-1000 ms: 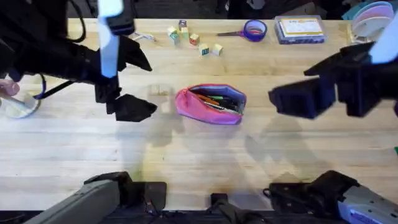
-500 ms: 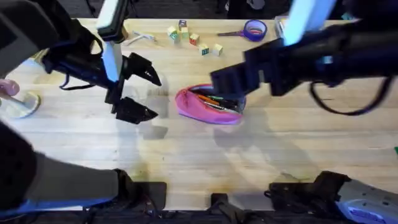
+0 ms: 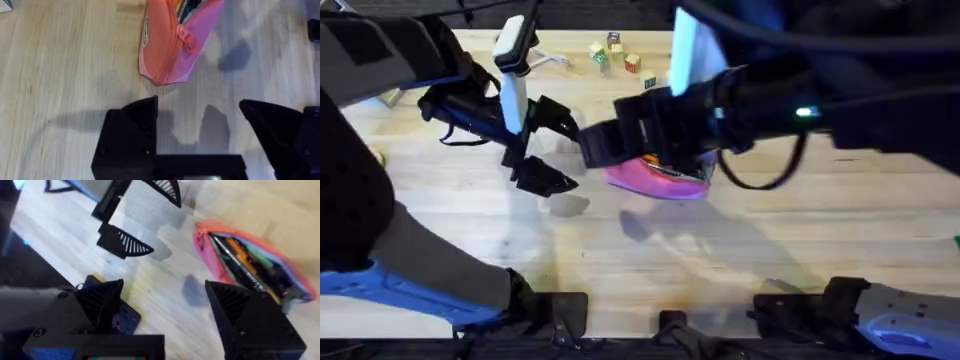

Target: Unzip the bag, pick up the pens from the table one at a time and place them inside, then zip the bag closed.

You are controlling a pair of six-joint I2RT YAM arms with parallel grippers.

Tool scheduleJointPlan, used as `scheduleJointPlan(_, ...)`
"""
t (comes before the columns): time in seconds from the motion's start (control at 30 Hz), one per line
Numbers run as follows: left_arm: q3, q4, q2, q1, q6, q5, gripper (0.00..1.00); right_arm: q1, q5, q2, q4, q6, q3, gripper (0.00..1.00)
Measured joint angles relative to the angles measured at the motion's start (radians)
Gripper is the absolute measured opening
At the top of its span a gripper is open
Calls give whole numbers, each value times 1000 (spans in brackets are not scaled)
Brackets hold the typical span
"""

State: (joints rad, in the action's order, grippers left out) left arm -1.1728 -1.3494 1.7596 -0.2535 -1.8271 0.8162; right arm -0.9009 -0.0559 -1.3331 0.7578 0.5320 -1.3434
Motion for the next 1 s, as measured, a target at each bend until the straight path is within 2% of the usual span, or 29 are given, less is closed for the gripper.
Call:
scheduleJointPlan(0.2, 0, 10, 0, 0, -2, 0, 993, -30, 55, -107, -39, 178, 0, 998)
scheduleJointPlan(0.47, 0, 11, 0, 0, -2, 0, 993, -115, 243, -196, -55, 363, 0, 998)
scheduleJointPlan(0.67, 0, 18, 0, 0, -3, 0, 993, -120, 314, -272, -126, 436, 0, 998)
scheduleJointPlan(1.0, 0, 19, 0, 0, -3, 0, 993, -120, 339, -356, -182, 488, 0, 998)
